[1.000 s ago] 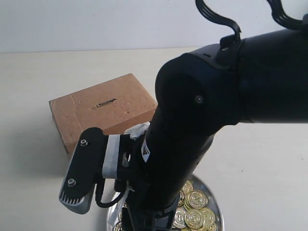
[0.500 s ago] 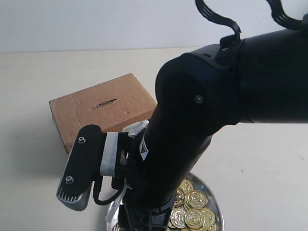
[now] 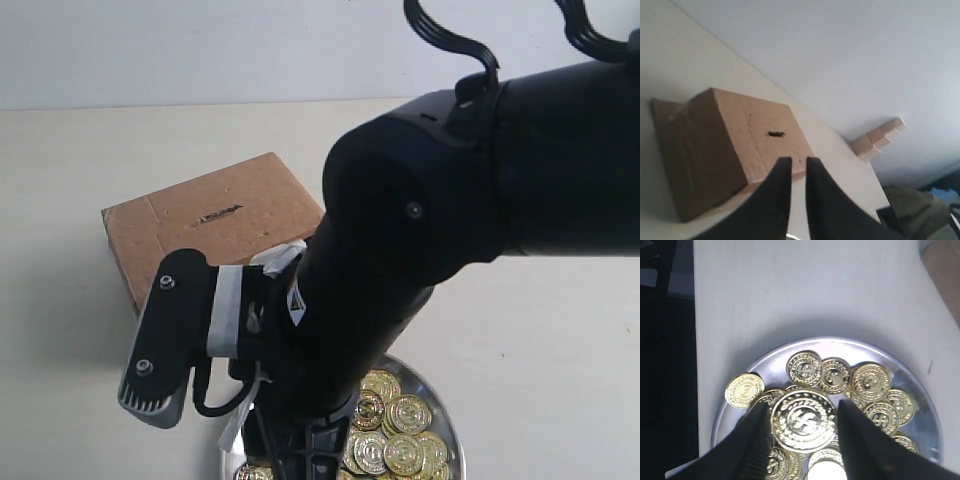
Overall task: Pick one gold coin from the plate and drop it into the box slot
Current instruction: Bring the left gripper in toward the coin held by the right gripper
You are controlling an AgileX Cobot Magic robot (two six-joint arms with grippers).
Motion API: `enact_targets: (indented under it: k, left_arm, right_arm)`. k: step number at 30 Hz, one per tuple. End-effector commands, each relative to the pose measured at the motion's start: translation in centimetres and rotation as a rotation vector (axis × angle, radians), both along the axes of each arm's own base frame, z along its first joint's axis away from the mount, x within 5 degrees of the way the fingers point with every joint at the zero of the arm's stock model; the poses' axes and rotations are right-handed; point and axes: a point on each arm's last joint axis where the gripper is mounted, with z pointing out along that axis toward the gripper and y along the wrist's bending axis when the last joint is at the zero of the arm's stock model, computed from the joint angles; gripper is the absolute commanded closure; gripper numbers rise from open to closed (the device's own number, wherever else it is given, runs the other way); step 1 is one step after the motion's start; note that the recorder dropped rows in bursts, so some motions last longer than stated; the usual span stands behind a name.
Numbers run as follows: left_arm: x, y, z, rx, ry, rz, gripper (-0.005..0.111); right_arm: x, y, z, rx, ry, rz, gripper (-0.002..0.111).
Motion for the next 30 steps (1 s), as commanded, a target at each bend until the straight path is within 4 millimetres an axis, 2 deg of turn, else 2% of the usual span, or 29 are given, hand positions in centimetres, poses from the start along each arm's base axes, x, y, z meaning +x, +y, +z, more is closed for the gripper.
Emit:
enact_targets:
  k: [1, 4, 6, 13, 19, 25, 30]
  left_arm:
    - [0.4, -0.9, 1.3, 0.028, 0.034, -0.126, 0.073]
    - [1.2, -1.2, 1.8, 0.053, 0.09, -0.167, 0.055]
    - [1.8, -1.4, 2.2, 0.075, 0.122, -0.196, 0.052]
    - [4.7, -2.4, 3.3, 0.133, 0.241, -0.382, 0.059]
    - [7.0, -3.8, 3.6, 0.072, 0.268, -0.625, 0.059]
    - [9.3, -4.1, 1.6, 0.033, 0.397, -0.721, 0.059]
    - [10.4, -4.6, 0.5, -0.019, 0.401, -0.766, 0.059]
  right_arm:
    - [0.2, 0.0, 0.4, 0.023, -0.052, 0.008, 0.091]
    - [0.5, 0.2, 0.7, 0.052, -0.086, 0.0, 0.091]
    - [0.6, 0.2, 1.1, 0.068, -0.118, 0.003, 0.091]
    - [1.3, -0.4, 3.0, 0.111, -0.265, -0.038, 0.091]
    - [1.4, -0.6, 3.7, 0.119, -0.297, -0.059, 0.091]
    - [1.5, -0.7, 3.7, 0.116, -0.305, -0.055, 0.091]
    - [1.5, -0.6, 3.7, 0.125, -0.312, -0.056, 0.091]
